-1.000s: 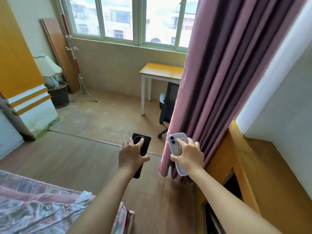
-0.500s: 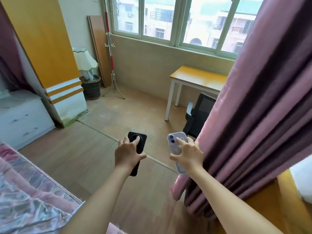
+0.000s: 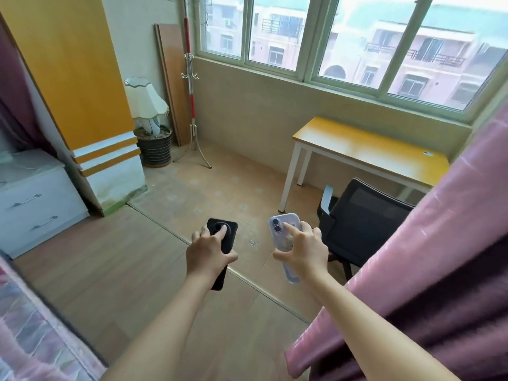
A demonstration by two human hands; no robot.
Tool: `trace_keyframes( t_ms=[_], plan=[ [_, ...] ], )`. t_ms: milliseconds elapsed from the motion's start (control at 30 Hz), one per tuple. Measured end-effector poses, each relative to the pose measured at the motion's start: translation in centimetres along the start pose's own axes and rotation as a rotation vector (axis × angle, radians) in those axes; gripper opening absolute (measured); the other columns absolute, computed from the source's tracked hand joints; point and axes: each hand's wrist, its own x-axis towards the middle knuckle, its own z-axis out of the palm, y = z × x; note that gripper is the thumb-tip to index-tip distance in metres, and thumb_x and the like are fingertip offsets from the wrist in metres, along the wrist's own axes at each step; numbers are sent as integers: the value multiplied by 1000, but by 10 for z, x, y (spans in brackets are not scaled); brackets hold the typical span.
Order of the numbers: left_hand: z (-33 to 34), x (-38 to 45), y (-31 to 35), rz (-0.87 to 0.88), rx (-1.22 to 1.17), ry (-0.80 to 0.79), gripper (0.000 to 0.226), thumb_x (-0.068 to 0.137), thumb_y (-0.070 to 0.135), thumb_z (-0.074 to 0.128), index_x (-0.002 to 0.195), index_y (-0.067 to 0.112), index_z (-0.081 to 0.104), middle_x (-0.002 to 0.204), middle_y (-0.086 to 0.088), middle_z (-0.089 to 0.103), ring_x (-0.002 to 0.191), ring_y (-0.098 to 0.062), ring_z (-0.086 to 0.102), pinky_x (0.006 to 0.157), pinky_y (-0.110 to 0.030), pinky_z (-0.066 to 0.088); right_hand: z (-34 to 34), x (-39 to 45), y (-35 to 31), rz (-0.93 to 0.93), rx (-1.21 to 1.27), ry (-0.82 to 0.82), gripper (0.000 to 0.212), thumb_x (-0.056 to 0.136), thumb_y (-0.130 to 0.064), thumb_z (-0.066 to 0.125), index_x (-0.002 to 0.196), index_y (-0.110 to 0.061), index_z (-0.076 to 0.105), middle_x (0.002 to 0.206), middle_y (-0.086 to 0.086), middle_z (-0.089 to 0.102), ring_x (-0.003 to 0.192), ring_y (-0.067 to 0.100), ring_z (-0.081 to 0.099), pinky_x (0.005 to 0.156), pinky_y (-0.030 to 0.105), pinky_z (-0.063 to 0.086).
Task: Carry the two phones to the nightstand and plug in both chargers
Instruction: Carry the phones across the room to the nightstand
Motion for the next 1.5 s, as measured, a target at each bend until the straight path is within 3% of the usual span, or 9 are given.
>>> trace_keyframes(
  t_ms=[367, 600, 767, 900, 1267, 1500],
  plan=[
    [-18, 95, -60, -188, 40, 99, 71, 70, 42, 63, 137, 32, 43, 139, -13, 45, 113, -32, 44, 80, -36, 47, 52, 133, -77, -162, 85, -89, 64, 63, -44, 68, 125, -39, 52, 119, -2, 54, 107, 22, 43, 69, 30, 39],
    [-37, 148, -118, -421, 107, 173, 70, 72, 43, 64, 138, 29, 43, 137, -13, 46, 111, -32, 45, 79, -36, 48, 87, 212, -150, -388, 78, -204, 67, 64, -45, 69, 127, -39, 50, 123, -3, 51, 109, 21, 42, 66, 28, 33],
    [-53, 175, -161, -604, 115, 258, 71, 73, 44, 66, 138, 28, 44, 134, -14, 49, 112, -33, 46, 78, -37, 48, 118, 265, -213, -589, 64, -256, 70, 65, -49, 71, 130, -38, 47, 132, -2, 48, 114, 22, 42, 71, 31, 41],
    [-63, 184, -203, -701, 122, 285, 72, 71, 45, 68, 137, 28, 45, 134, -16, 50, 113, -34, 47, 80, -40, 50, 143, 285, -262, -660, 105, -291, 71, 64, -48, 72, 130, -38, 48, 131, -1, 50, 114, 23, 44, 77, 33, 45],
    [-105, 225, -348, -868, 120, 328, 73, 67, 40, 75, 134, 25, 49, 131, -16, 53, 112, -35, 51, 79, -43, 53, 222, 328, -435, -832, 106, -369, 69, 66, -47, 71, 130, -36, 49, 135, 0, 49, 116, 24, 43, 74, 31, 42],
    [-139, 268, -416, -907, 156, 304, 73, 67, 40, 75, 134, 26, 49, 115, -14, 56, 103, -36, 49, 71, -41, 50, 252, 361, -517, -859, 72, -390, 71, 67, -48, 71, 133, -36, 46, 137, 1, 48, 119, 24, 41, 73, 31, 43]
  ],
)
